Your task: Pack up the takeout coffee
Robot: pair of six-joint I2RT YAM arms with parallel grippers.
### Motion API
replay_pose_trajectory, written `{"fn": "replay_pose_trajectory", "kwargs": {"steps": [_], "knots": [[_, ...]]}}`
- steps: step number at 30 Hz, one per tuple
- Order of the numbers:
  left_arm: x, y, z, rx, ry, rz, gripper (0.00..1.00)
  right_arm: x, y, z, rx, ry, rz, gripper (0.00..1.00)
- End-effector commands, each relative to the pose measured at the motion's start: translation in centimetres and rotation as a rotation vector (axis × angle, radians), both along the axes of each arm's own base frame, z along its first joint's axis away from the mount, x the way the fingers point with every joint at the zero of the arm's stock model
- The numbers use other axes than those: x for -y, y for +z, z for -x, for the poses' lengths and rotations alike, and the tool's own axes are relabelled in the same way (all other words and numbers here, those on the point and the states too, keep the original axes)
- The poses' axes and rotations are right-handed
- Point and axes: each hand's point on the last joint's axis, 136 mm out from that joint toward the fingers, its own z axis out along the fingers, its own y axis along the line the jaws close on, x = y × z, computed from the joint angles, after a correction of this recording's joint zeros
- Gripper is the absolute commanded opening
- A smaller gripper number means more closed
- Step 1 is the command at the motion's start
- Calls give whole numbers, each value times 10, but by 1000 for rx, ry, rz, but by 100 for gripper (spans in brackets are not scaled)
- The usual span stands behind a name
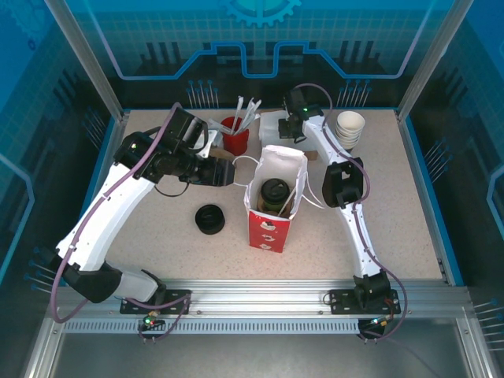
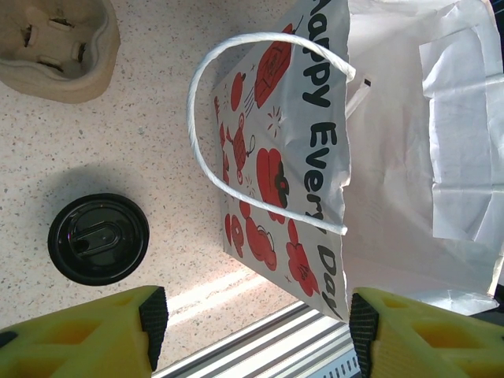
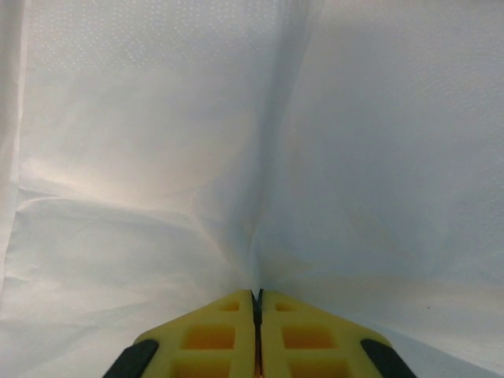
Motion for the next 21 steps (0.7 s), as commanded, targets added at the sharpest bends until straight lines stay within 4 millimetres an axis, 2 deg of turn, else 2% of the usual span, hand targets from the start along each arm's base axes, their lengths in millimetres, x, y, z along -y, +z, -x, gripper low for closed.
{"fn": "replay_pose_trajectory", "kwargs": {"steps": [1,5,12,21], "knots": [[-4,4,10,-28,18,28,65,-11,31,-10,82,21,-32,4],[-4,2,11,-29,20,32,65,-11,53,-13,126,27,-42,0],[-1,3,6,-11,20,44,65,-12,96,-11,190,33,-65,0],[7,13,-11,59,23,81,66,-4,158,13,209,-34,-143,0]]}}
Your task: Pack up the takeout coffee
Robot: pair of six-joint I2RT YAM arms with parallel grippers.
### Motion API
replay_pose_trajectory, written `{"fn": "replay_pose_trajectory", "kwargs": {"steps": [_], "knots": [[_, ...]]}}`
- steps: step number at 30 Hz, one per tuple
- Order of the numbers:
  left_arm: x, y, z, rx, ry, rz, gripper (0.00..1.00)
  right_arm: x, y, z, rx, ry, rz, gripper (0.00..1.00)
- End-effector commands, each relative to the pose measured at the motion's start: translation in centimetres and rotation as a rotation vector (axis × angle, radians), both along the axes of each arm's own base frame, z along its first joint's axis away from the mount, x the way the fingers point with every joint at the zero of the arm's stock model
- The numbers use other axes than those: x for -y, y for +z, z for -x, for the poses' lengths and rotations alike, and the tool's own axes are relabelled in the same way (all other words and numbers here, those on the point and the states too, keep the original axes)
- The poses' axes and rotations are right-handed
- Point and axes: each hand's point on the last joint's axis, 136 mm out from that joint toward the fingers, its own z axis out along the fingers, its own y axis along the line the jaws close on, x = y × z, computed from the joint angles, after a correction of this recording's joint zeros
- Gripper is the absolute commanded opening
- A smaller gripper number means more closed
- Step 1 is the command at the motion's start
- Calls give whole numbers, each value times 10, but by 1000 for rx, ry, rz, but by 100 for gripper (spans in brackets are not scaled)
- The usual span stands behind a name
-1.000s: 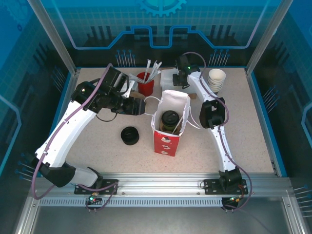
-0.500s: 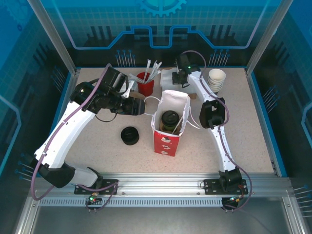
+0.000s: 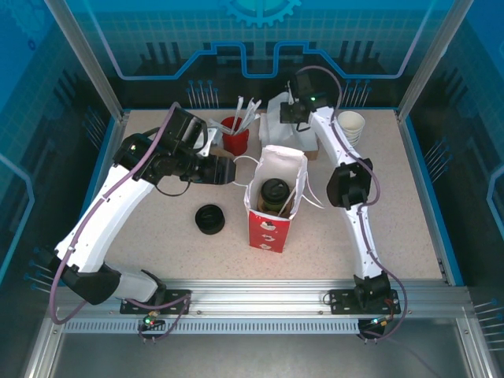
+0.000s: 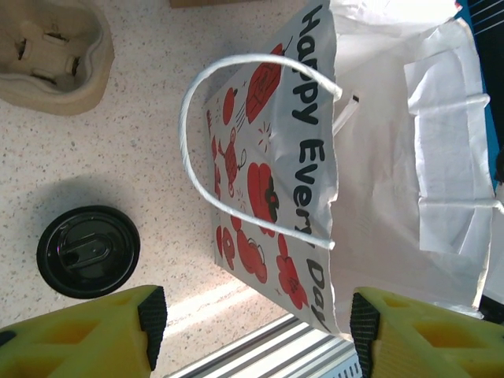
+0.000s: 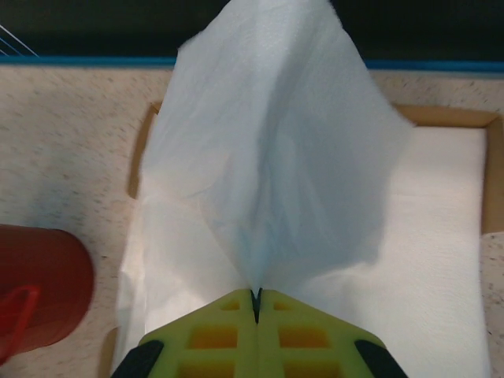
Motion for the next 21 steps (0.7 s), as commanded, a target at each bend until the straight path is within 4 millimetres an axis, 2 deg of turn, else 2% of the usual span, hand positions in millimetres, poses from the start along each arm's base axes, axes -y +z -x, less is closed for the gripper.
{"fn": "replay_pose_trajectory", "kwargs": {"steps": [1,8,9,12,15,18,21], "knots": [[4,10,-6,42,7,52,66,-1,69,16,70,-26,-80,0],[8,19,-19,114,-2,76,69,4,122,43,94,-51,-149,0],[8,22,-21,127,-5,79,69,5,142,52,115,-53,-174,0],[10,30,-29,173,-11,96,73,7,169,71,117,-79,-237,0],[10,49,-43,213,17,182,76,14,191,94,92,-146,-308,0],[15,68,-54,254,9,254,77,10,207,119,44,-168,-415,0],[18,69,-63,250,2,252,78,0,221,145,-26,-163,-541,0]]}}
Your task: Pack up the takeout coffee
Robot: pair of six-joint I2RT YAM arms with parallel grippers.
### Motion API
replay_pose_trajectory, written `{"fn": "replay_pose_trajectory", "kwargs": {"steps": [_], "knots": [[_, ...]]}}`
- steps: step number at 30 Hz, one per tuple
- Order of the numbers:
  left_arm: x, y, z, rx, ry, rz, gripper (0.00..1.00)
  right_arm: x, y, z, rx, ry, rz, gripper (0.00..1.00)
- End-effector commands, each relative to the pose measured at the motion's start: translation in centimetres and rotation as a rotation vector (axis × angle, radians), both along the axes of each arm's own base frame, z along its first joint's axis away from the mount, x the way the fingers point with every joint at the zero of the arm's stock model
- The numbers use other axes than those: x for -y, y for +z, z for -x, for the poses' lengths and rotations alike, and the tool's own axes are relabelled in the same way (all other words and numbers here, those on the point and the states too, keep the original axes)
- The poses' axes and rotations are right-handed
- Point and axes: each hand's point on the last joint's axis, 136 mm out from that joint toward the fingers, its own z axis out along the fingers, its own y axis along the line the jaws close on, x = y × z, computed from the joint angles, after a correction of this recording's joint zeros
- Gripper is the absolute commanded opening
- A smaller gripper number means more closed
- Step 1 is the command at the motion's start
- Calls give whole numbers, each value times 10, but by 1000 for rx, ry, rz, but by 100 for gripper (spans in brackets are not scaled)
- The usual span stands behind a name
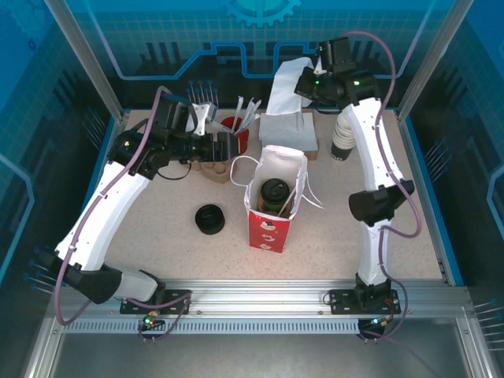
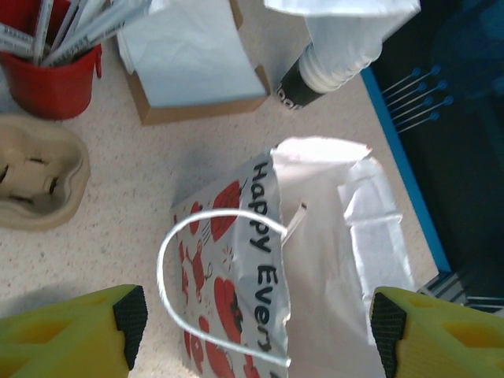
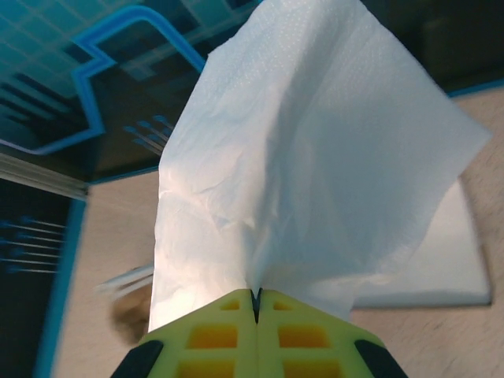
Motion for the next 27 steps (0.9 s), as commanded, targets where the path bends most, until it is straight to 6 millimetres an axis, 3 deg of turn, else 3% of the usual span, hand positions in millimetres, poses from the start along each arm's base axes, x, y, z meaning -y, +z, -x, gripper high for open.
{"fn": "replay_pose_trajectory", "kwargs": {"steps": [1,6,8,12,20,27], "knots": [[14,21,-11,41,-44,68,78,-15,14,41,-120,17,-186,0],[24,10,-11,-3,-113,61,75,-28,39,84,-163,61,-296,0],[20,6,-11,-55,-89,49,73,-32,52,99,-148,84,-315,0],[27,7,-4,-140,-104,115,70,-40,62,130,-165,114,-371,0],[31,-17,-1,-241,-82,157,62,-53,41,183,-212,121,-385,0],[34,-32,-2,-285,-59,196,58,-72,25,211,-216,189,-391,0]]}}
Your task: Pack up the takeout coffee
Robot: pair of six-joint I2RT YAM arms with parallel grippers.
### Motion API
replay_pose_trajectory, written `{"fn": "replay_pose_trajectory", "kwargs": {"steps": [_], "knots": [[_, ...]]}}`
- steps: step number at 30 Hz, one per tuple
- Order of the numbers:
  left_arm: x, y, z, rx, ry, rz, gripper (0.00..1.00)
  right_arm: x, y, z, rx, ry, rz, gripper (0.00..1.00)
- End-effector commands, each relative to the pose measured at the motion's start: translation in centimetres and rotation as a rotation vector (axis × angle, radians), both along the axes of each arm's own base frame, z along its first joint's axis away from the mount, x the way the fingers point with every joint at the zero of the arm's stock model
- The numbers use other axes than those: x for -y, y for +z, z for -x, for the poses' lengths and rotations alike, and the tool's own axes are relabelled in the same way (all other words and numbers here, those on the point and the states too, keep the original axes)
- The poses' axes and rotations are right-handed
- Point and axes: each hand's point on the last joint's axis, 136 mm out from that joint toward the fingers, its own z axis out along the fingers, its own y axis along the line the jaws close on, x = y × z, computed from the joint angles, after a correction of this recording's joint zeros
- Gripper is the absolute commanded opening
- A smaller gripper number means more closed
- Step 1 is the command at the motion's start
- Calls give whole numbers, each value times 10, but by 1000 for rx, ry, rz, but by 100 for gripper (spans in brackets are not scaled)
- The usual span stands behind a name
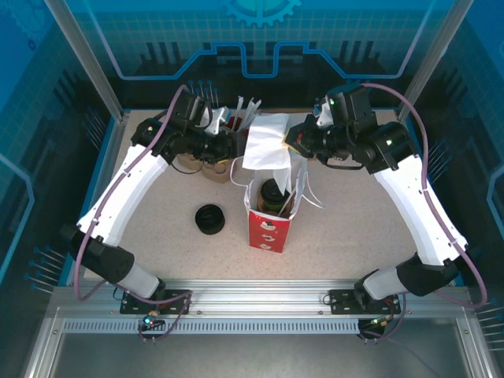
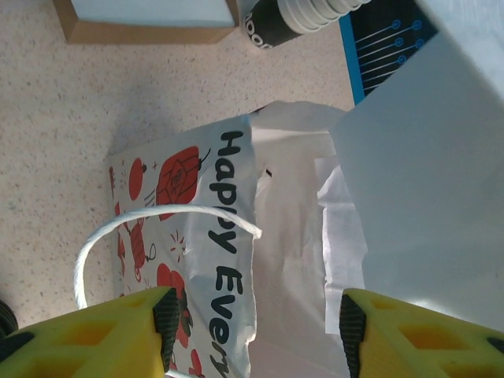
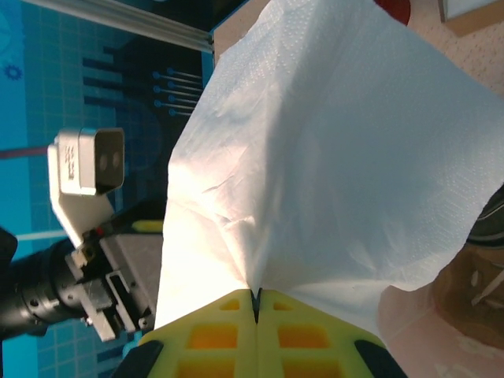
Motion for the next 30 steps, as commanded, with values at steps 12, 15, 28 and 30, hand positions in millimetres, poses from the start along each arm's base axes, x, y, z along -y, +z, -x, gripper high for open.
{"fn": "replay_pose_trajectory", "kwargs": {"steps": [12,15,28,30], "knots": [[5,17,-15,32,26,47,56,-25,-26,18,47,55,15,0],[4,15,-14,37,22,38,56,-20,-34,20,41,48,50,0],[6,24,-16,57,11,51,56,5,-65,27,6,-20,180,0],[7,26,-17,62,11,56,56,8,-70,29,4,-27,189,0]]}}
